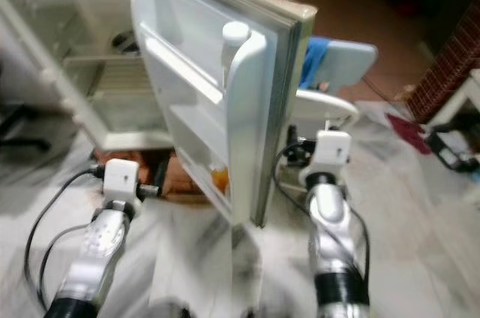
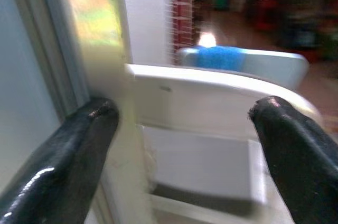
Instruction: Restocking fridge
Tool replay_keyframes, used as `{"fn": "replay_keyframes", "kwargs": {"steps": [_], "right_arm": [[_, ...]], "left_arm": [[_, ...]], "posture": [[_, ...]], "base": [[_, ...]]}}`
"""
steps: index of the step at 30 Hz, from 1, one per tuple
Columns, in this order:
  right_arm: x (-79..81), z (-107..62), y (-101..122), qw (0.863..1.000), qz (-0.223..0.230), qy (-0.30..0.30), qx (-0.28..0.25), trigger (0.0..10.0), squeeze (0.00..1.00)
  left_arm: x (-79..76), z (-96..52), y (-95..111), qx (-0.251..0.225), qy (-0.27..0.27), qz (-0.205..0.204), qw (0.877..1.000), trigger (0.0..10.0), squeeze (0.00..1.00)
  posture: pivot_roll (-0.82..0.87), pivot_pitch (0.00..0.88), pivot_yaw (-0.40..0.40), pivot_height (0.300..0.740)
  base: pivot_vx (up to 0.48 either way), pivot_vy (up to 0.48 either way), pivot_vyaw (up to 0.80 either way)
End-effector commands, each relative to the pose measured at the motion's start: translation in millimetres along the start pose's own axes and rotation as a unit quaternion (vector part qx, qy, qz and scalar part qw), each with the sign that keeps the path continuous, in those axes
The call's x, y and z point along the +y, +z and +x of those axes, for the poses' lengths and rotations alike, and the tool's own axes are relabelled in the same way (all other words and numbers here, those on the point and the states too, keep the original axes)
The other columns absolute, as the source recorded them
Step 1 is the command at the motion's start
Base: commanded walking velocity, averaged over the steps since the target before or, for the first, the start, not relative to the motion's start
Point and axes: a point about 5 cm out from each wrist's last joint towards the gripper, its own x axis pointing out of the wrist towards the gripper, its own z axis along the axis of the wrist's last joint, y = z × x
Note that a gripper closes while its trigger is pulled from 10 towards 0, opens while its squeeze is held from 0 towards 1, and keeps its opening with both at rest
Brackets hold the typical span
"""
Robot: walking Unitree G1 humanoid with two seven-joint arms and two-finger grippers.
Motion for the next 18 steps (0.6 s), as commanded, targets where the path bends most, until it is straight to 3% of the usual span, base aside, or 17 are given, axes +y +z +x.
{"fn": "replay_keyframes", "kwargs": {"steps": [1,4,10,13,16,17,18], "right_arm": [[-2.8,3.6,4,1.0,0.0,0.012,-0.007,10.0,0.0],[-1.1,9.3,8,0.999,-0.002,0.031,-0.011,10.0,0.0],[3.8,24.6,16,0.999,-0.015,0.049,-0.018,10.0,0.0],[7.4,37.5,23,0.999,-0.01,0.043,-0.021,10.0,0.0],[20.3,50.8,31,0.998,0.027,0.043,-0.022,10.0,0.0],[39.5,58.0,38,0.996,0.042,0.072,-0.026,10.0,0.0],[47.3,60.3,42,0.995,0.048,0.085,-0.028,10.0,0.0]], "left_arm": [[-4.7,2.8,5,-0.008,-0.004,-0.004,1.0,10.0,0.0],[-5.4,2.4,4,-0.006,0.0,-0.008,1.0,10.0,0.0],[-0.3,-2.6,-5,0.016,0.021,-0.063,0.998,10.0,0.0],[-0.3,-3.2,-7,0.025,0.023,-0.071,0.997,10.0,0.0],[-2.5,-3.2,-7,0.027,0.016,-0.067,0.997,10.0,0.0],[-4.5,-3.0,-9,0.033,0.011,-0.068,0.997,10.0,0.0],[-5.1,-2.8,-9,0.036,0.009,-0.07,0.997,10.0,0.0]], "posture": [[-0.05,0.0,0.049,0.74],[-0.05,0.0,0.042,0.74],[-0.04,0.0,0.037,0.74],[-0.04,0.0,0.034,0.74],[-0.04,0.0,0.038,0.74],[-0.04,0.0,0.037,0.74],[-0.04,0.0,0.037,0.74]], "base": [[0.0,-0.48,0.72],[0.0,-0.445,0.7],[0.0,0.0,0.61],[0.0,0.0,0.0],[0.0,0.0,0.0],[0.0,0.0,0.0],[0.0,0.0,0.0]]}}
